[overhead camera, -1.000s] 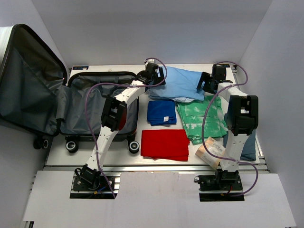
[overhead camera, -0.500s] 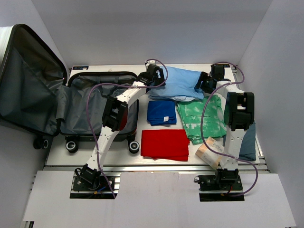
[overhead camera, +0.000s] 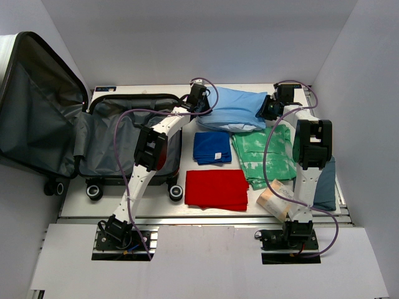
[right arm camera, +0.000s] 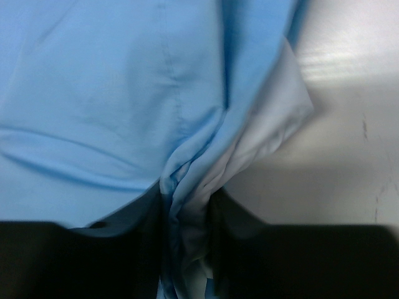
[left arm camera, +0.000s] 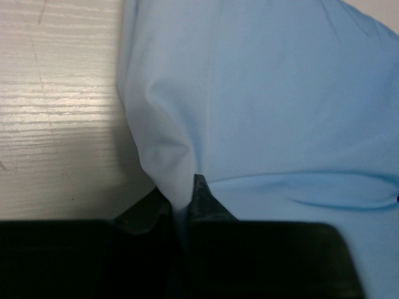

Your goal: Pack the luggage

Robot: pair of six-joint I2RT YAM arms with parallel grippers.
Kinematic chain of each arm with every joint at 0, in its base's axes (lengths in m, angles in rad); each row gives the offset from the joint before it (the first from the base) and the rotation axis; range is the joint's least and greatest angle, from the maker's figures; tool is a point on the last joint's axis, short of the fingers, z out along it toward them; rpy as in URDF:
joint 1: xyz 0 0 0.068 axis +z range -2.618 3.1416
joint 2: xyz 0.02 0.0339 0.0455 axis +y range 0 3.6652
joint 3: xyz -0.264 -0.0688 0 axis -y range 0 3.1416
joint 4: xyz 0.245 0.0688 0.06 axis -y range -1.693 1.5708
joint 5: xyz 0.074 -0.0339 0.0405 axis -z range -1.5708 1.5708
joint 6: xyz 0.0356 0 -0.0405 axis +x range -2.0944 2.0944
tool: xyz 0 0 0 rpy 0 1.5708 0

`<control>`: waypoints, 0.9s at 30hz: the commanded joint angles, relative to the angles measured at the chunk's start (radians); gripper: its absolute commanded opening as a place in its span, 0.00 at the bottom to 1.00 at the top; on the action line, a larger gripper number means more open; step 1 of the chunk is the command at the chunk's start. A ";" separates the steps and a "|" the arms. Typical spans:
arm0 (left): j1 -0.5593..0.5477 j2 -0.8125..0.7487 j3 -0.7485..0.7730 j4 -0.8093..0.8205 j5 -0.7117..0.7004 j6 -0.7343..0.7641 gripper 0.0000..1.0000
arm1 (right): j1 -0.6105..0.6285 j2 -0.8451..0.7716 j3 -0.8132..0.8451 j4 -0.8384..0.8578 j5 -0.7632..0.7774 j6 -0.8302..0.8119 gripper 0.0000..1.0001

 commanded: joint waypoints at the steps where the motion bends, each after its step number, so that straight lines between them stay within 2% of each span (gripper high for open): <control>1: -0.007 0.023 -0.057 -0.072 0.183 0.014 0.08 | 0.024 0.041 0.052 -0.048 -0.107 -0.043 0.23; 2: -0.007 0.005 -0.076 -0.056 0.186 0.019 0.00 | 0.030 0.044 0.091 -0.059 -0.122 -0.052 0.18; 3: -0.007 -0.023 -0.090 -0.013 0.194 0.037 0.00 | 0.034 0.042 0.108 -0.082 -0.127 -0.060 0.12; 4: -0.007 -0.073 -0.100 0.010 0.194 0.048 0.00 | 0.050 0.042 0.130 -0.099 -0.121 -0.075 0.00; 8: -0.016 -0.129 0.000 0.041 0.260 0.091 0.00 | 0.080 -0.001 0.185 -0.130 -0.048 -0.080 0.00; 14: -0.016 -0.347 -0.042 0.087 0.179 0.157 0.00 | 0.119 -0.161 0.205 -0.133 -0.013 -0.083 0.00; 17: -0.025 -0.535 -0.191 0.128 0.105 0.189 0.00 | 0.152 -0.254 0.185 -0.133 -0.013 -0.083 0.00; 19: -0.025 -0.682 -0.344 0.159 0.059 0.191 0.00 | 0.172 -0.306 0.188 -0.157 -0.016 -0.086 0.00; 22: -0.001 -0.821 -0.447 0.115 0.019 0.168 0.00 | 0.234 -0.358 0.185 -0.220 -0.027 -0.085 0.00; 23: -0.001 -0.851 -0.467 0.060 -0.084 0.172 0.00 | 0.267 -0.372 0.175 -0.229 -0.025 -0.083 0.00; 27: 0.022 -1.029 -0.660 0.020 -0.246 0.130 0.00 | 0.407 -0.432 0.109 -0.182 -0.019 -0.059 0.00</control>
